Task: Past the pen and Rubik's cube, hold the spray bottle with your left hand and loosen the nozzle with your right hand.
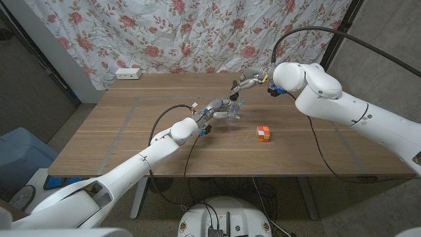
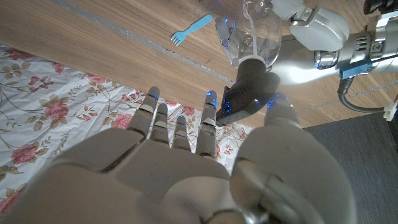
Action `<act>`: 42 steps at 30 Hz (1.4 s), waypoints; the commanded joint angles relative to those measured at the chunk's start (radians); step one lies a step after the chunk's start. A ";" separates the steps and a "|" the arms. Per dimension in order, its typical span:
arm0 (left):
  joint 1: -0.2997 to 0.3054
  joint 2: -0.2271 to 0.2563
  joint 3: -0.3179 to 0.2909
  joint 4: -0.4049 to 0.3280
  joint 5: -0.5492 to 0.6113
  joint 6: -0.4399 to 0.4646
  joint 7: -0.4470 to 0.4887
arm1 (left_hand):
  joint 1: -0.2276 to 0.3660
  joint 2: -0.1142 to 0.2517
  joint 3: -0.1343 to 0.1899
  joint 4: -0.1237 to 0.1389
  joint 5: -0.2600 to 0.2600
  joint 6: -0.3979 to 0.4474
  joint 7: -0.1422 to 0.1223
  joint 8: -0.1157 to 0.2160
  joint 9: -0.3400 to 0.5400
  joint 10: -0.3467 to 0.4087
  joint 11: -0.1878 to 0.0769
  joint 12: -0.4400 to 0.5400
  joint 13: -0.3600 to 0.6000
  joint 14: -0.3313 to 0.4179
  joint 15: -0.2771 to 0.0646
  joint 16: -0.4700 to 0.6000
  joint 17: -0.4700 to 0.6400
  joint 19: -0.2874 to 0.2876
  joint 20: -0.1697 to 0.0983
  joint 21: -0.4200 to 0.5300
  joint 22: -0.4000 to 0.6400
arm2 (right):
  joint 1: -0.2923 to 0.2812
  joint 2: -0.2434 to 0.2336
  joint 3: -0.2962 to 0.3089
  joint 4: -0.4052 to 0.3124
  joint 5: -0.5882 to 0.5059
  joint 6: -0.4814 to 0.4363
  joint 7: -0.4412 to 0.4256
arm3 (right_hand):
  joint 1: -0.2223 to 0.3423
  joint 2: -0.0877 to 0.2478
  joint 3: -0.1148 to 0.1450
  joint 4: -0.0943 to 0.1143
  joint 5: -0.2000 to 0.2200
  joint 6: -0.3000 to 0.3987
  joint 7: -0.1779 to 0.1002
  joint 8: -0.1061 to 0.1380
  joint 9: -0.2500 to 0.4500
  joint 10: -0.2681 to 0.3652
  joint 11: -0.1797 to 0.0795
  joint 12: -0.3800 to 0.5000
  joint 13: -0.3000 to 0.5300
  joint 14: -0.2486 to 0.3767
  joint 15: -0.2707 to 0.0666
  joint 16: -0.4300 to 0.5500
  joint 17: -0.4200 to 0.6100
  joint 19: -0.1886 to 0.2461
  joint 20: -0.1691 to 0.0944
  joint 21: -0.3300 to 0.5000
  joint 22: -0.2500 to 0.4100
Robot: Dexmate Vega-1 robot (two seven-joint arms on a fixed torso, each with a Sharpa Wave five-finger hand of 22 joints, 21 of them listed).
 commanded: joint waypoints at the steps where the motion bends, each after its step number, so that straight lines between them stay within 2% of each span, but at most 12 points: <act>1: 0.001 -0.006 0.002 0.007 -0.007 -0.007 -0.005 | -0.134 0.153 0.018 0.007 -0.005 0.025 0.015 0.007 0.003 0.015 -0.006 -0.005 0.002 0.006 -0.107 -0.001 0.004 -0.006 -0.028 -0.002 0.005 | -0.020 0.011 0.013 0.000 -0.015 0.002 -0.014 | 0.027 0.004 0.015 -0.017 0.012 0.017 -0.011 0.013 0.007 0.007 -0.004 0.007 0.002 0.014 0.005 0.003 -0.001 0.012 0.000 0.003 0.005; 9: 0.003 -0.006 0.003 0.006 -0.010 -0.004 -0.007 | -0.137 0.155 0.020 0.008 -0.005 0.026 0.018 0.007 0.003 0.015 -0.005 -0.006 0.003 0.006 -0.107 -0.002 0.003 -0.006 -0.028 -0.002 0.005 | -0.035 0.014 0.033 0.000 0.005 0.005 -0.029 | 0.084 0.019 0.045 -0.046 0.022 0.039 -0.035 0.024 0.011 0.021 -0.013 0.009 0.001 0.026 0.000 0.005 -0.006 0.024 -0.001 0.004 0.005; 16: 0.001 -0.005 0.004 0.008 -0.012 -0.003 -0.013 | -0.139 0.157 0.023 0.008 -0.004 0.025 0.018 0.006 0.003 0.016 -0.006 -0.007 0.003 0.006 -0.108 -0.003 0.003 -0.006 -0.027 -0.002 0.005 | -0.056 0.012 0.063 0.000 0.045 0.021 -0.058 | 0.143 0.027 0.073 -0.058 0.031 0.058 -0.067 0.034 0.015 0.030 -0.030 0.010 0.001 0.033 -0.016 0.007 -0.010 0.033 -0.002 0.004 0.004; 24: -0.009 -0.014 0.011 0.023 -0.015 -0.011 -0.026 | -0.141 0.158 0.025 0.008 -0.005 0.025 0.020 0.006 0.002 0.014 -0.003 -0.009 0.004 0.006 -0.107 -0.004 0.003 -0.007 -0.027 -0.002 0.005 | -0.067 0.005 0.085 0.003 0.095 0.036 -0.078 | 0.184 0.033 0.091 -0.061 0.036 0.055 -0.081 0.034 0.017 0.034 -0.038 0.009 0.001 0.034 -0.027 0.006 -0.011 0.039 -0.002 0.004 0.004; 32: -0.019 -0.019 0.016 0.033 -0.017 -0.013 -0.041 | -0.142 0.159 0.026 0.008 -0.005 0.024 0.020 0.005 0.002 0.015 -0.004 -0.009 0.004 0.006 -0.106 -0.004 0.003 -0.007 -0.028 -0.002 0.005 | -0.095 -0.008 0.134 0.012 0.189 0.075 -0.113 | 0.242 0.040 0.114 -0.062 0.043 0.069 -0.117 0.042 0.023 0.041 -0.055 0.008 0.001 0.032 -0.045 0.007 -0.012 0.044 -0.003 0.002 0.003; 42: -0.034 -0.024 0.023 0.045 -0.020 -0.011 -0.060 | -0.144 0.160 0.027 0.008 -0.005 0.024 0.021 0.004 0.002 0.016 -0.002 -0.010 0.005 0.006 -0.106 -0.004 0.004 -0.007 -0.027 -0.002 0.005 | -0.112 -0.030 0.172 0.034 0.291 0.125 -0.144 | 0.295 0.052 0.136 -0.063 0.043 0.061 -0.148 0.043 0.028 0.044 -0.073 0.007 0.002 0.026 -0.061 0.007 -0.011 0.048 -0.005 0.001 0.002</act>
